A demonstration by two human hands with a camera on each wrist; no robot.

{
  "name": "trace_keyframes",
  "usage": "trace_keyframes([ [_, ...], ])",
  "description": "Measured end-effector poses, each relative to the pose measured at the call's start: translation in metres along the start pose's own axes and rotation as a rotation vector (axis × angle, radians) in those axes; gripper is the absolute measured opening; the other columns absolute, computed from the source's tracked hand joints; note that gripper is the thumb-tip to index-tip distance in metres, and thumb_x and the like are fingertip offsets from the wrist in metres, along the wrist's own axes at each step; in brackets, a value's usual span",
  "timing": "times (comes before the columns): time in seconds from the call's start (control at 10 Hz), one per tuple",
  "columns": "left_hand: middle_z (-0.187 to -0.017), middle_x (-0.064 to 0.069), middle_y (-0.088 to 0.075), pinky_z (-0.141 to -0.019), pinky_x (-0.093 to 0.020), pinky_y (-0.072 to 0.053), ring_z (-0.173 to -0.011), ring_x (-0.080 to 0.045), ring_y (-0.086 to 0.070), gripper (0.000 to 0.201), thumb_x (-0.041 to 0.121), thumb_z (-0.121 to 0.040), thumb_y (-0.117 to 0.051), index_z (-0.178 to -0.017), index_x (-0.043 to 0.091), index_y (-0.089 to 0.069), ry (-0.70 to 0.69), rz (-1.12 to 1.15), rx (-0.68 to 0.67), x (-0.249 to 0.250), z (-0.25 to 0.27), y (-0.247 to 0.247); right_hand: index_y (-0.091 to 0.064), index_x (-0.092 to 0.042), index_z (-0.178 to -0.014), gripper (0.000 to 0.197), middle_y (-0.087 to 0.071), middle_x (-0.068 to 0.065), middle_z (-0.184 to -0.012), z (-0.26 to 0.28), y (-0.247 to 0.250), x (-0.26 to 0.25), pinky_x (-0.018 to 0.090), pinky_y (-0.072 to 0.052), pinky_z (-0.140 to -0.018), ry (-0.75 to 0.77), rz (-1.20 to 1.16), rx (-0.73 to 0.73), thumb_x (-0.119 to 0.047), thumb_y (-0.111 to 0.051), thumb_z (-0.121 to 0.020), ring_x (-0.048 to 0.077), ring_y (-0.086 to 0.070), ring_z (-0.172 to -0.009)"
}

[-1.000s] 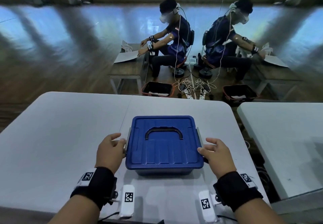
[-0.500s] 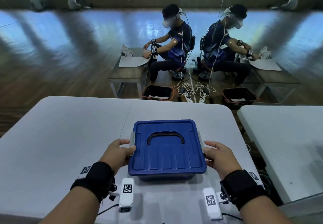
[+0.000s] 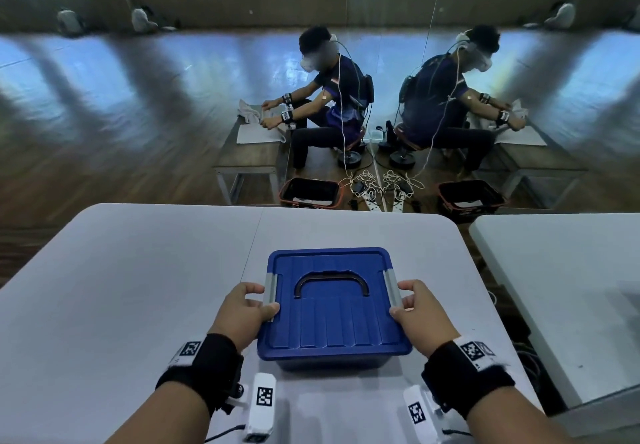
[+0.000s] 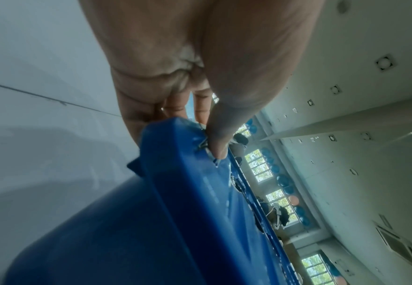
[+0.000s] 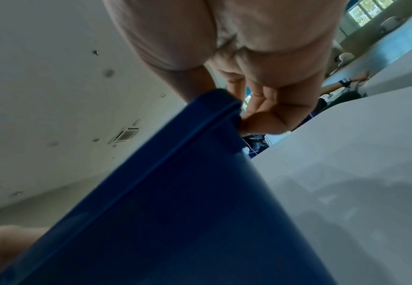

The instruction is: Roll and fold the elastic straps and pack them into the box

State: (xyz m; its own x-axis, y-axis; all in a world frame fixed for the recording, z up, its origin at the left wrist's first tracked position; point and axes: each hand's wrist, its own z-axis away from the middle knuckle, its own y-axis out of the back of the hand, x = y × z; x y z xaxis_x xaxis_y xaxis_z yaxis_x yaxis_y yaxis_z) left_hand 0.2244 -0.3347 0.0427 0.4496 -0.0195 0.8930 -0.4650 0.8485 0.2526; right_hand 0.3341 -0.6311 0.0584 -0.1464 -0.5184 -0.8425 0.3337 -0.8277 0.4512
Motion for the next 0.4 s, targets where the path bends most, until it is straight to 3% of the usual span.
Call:
trace_keyframes([
  [0.2, -0.091, -0.016, -0.072, -0.069, -0.039, -0.060, -0.083, -0.027, -0.073, 0.031, 0.024, -0.088, -0.076, -0.112, 0.025, -0.056, -0.104, -0.097, -0.014, -0.004, 0.007, 0.002, -0.049, -0.021, -0.127, 0.033, -0.062, -0.003, -0.098, 0.010, -0.002, 0.003, 0.036, -0.057, -0.082, 0.038, 0.050, 0.051, -0.018, -0.060, -0.095, 0.013, -0.063, -0.090],
  [0.4, -0.080, -0.003, -0.074, -0.064, -0.028, -0.056, -0.067, -0.015, -0.068, 0.006, 0.030, -0.097, -0.062, -0.101, 0.030, -0.066, -0.173, -0.232, 0.005, -0.036, 0.033, 0.030, -0.059, -0.026, -0.118, 0.021, -0.070, -0.006, -0.100, 0.051, -0.004, 0.027, 0.036, -0.060, -0.071, -0.025, -0.042, 0.082, -0.034, -0.052, -0.099, 0.014, -0.069, -0.084],
])
